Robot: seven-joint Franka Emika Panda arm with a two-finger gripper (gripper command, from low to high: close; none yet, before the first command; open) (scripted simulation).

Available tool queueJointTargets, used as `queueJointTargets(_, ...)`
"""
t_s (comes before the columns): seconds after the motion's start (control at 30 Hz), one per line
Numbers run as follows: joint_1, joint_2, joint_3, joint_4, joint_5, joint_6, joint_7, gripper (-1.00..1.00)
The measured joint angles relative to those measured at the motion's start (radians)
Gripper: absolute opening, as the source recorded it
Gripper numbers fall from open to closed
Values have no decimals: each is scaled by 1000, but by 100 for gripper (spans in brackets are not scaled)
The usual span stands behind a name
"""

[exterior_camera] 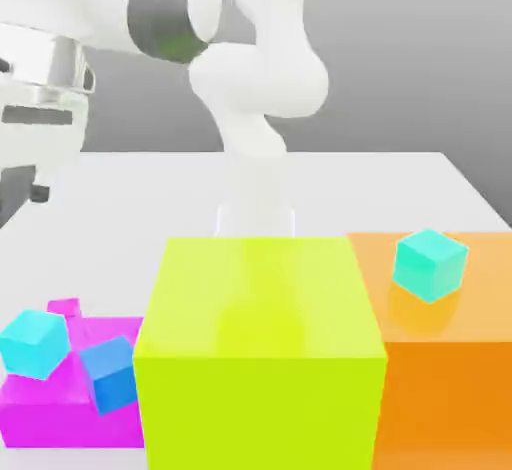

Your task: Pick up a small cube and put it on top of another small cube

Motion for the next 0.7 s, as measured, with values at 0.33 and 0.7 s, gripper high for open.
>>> queueJointTargets(0.33, -154, 187, -44, -96, -24, 115, 449, 0)
queueJointTargets(0.7, -235, 450, -89, -148, 13, 299, 758, 0)
